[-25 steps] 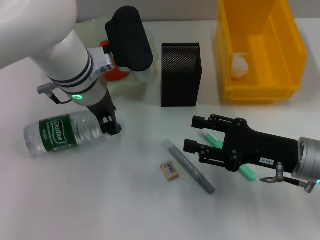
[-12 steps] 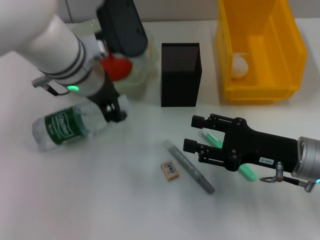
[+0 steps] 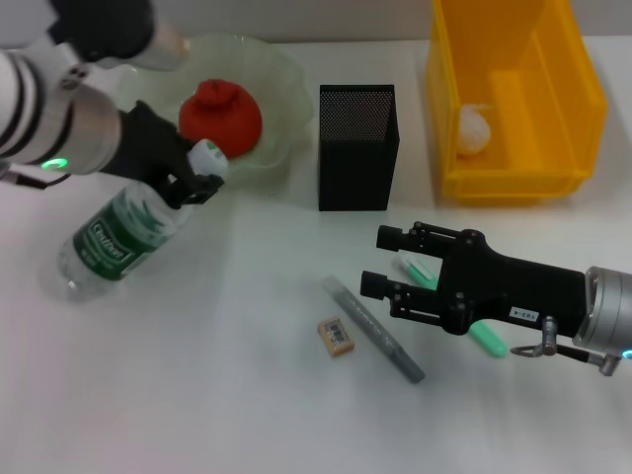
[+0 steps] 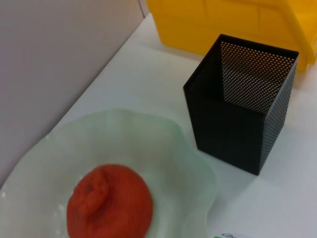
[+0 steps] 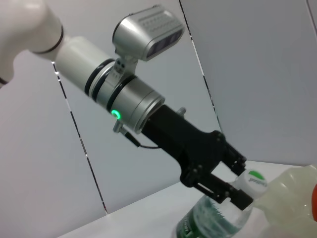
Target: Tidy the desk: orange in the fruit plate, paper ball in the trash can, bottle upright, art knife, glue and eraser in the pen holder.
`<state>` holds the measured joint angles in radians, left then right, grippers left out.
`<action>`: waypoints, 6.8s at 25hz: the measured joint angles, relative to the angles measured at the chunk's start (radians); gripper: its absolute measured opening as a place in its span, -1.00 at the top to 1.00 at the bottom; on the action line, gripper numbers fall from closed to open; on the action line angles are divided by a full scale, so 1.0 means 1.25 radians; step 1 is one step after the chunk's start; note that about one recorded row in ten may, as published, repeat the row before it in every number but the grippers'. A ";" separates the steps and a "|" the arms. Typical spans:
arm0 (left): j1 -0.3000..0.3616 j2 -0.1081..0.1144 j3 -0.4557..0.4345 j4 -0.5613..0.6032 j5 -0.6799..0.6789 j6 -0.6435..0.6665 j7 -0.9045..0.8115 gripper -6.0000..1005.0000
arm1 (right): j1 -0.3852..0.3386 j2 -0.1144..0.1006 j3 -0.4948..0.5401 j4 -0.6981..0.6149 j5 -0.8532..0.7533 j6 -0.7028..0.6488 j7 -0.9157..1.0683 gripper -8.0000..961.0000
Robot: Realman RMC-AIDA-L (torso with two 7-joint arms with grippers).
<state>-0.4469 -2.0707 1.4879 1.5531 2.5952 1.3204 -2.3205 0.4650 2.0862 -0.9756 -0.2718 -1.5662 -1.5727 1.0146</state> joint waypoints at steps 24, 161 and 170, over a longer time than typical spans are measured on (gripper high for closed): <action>0.154 0.001 -0.179 -0.015 -0.262 -0.077 0.156 0.11 | 0.015 0.001 0.000 0.004 0.000 0.000 0.002 -0.41; 0.081 -0.002 -0.439 -0.900 -0.783 0.260 1.037 -0.60 | 0.131 -0.043 0.055 -0.987 -0.376 -0.240 1.117 -0.40; 0.079 -0.001 -0.439 -0.900 -0.784 0.257 1.038 -0.60 | 0.265 -0.044 -0.023 -0.966 -0.641 -0.276 1.259 -0.39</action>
<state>-0.3477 -2.0724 0.9387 0.4278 1.6152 1.6415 -1.0233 0.7962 2.0308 -1.0039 -1.4797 -2.3680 -1.9171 2.5888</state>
